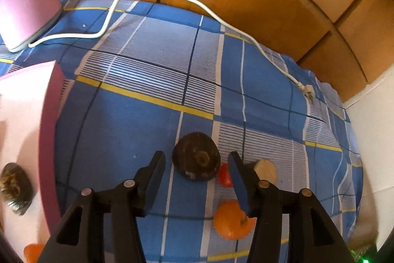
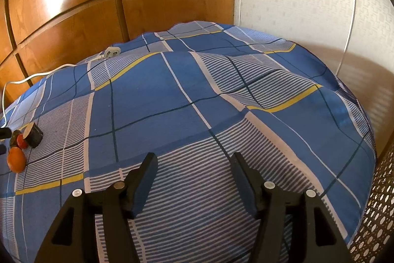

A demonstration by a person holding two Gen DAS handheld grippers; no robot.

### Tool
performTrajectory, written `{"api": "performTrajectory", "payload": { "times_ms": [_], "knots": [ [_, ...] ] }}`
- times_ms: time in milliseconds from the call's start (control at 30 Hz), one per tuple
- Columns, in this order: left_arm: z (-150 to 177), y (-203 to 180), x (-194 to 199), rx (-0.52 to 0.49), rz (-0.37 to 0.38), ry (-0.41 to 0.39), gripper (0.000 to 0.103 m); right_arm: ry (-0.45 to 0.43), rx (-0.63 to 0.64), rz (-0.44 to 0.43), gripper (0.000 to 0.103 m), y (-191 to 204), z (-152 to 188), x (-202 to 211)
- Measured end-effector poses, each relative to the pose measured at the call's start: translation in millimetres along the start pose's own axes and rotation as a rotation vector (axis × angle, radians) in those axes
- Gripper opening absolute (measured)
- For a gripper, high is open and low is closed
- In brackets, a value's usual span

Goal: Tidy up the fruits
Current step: 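Reach the left gripper to the dark brown round fruit and grasp it, then carry the dark fruit into the tray and open the left gripper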

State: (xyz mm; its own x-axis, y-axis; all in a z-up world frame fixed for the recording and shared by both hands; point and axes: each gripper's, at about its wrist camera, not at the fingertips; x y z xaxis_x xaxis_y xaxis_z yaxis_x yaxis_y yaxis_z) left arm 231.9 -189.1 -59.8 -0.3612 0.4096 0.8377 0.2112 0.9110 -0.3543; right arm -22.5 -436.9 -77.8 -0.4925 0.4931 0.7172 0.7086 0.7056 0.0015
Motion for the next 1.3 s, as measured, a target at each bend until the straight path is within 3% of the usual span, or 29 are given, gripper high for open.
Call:
{"api": "performTrajectory", "payload": {
  "times_ms": [100,133,267,367,567,733,900,1133,1300],
  "knots": [
    [-3,2,-10,0.003,-0.004,0.010,0.051,-0.001,0.006,-0.002,0.065,1,0,0],
    [-3,0,-10,-0.014,0.001,-0.002,0.045,-0.001,0.007,-0.002,0.066,1,0,0],
    [2,0,-9,-0.063,0.016,-0.019,0.044,-0.002,0.009,-0.003,0.066,2,0,-1],
    [4,6,-4,-0.040,0.031,-0.017,0.044,-0.003,0.017,-0.001,0.068,3,0,-1],
    [7,18,35,-0.040,0.040,-0.082,0.044,-0.004,0.022,0.002,0.069,4,0,-1],
    [5,57,80,0.016,0.027,-0.145,0.044,-0.005,0.022,0.004,0.069,4,0,-1],
    [-4,118,113,0.108,-0.051,-0.207,0.045,-0.005,0.026,0.009,0.069,5,0,-1],
    [-3,186,114,0.202,-0.152,-0.182,0.045,-0.005,0.030,0.012,0.069,6,0,-1],
    [9,203,113,0.245,-0.169,-0.179,0.050,-0.004,0.036,0.016,0.069,8,0,0]
  ]
}}
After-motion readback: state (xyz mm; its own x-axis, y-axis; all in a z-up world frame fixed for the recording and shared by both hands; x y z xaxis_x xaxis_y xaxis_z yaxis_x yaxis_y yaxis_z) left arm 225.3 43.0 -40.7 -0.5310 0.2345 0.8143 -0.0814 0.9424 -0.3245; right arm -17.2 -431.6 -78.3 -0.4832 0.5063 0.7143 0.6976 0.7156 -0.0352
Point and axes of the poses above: each gripper's, at about its wrist camera, not at the fingertips, and x roughly against the way its jaws point, y to its left, z to its underside, and after that the axes turned 3 degrees about z, right-handed
